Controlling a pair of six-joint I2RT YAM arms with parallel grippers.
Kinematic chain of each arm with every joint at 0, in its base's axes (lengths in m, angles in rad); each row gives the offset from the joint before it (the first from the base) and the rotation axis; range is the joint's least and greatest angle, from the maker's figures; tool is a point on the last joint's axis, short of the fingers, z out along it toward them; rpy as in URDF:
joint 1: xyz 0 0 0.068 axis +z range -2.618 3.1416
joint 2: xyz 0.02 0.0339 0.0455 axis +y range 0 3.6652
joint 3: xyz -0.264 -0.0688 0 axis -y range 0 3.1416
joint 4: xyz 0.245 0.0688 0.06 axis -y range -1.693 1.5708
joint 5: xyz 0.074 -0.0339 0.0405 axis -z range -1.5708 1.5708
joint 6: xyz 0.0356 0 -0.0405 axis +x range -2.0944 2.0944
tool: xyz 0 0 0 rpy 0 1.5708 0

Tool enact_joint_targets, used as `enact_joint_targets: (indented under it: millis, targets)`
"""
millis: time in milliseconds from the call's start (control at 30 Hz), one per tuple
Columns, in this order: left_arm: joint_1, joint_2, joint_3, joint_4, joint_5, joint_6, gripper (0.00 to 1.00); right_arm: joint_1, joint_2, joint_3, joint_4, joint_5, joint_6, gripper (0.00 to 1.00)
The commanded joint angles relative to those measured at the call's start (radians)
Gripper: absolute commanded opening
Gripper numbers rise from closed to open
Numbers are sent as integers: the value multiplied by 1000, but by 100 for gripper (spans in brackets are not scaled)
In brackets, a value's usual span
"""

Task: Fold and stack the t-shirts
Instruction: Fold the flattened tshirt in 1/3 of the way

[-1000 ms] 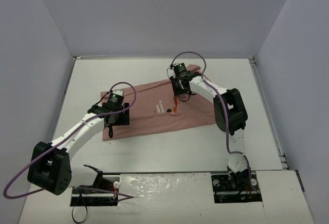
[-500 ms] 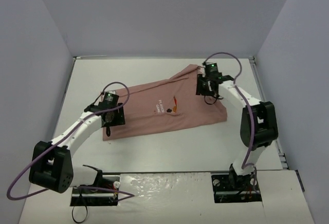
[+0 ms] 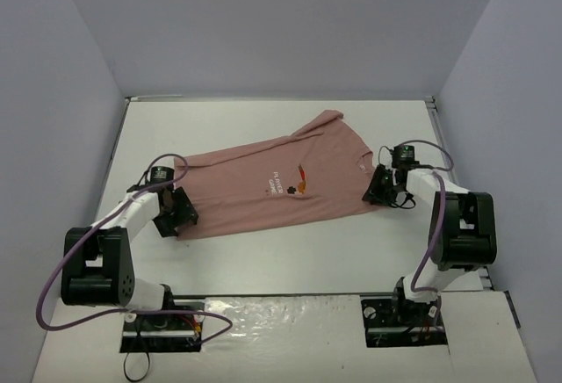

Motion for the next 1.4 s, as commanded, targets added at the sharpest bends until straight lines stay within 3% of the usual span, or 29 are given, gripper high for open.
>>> enact_joint_targets:
  millis: [0,200,367,500,667,800,900,1133,1367]
  targets:
    - [87,69,-70,61,50,-70,54,-113,-34,-58,37,73,38,29]
    - [175,-16,-124,29,30,-78,52,-183,-41,-113,40,137,37,28]
    - [173,-106,-66,19,59,-45,52,-96,-154,-76,38,141,21,30]
    - [132,-204,35,-64,76,8,52,15,-239,-13,25,188,42,33]
    - [-13,-272,154,-93,4,49,53,104,-240,58,-2,213,11,34]
    - [-161,-203,193,-17,-12,83,53,132,-161,94,0,214,-13,34]
    - [-211,-109,195,57,-3,82,53,155,-112,115,1,224,-31,34]
    - [-215,49,180,174,-41,51,51,166,-7,145,25,238,-52,34]
    - [-192,107,115,161,-125,-27,45,159,63,119,67,254,-47,33]
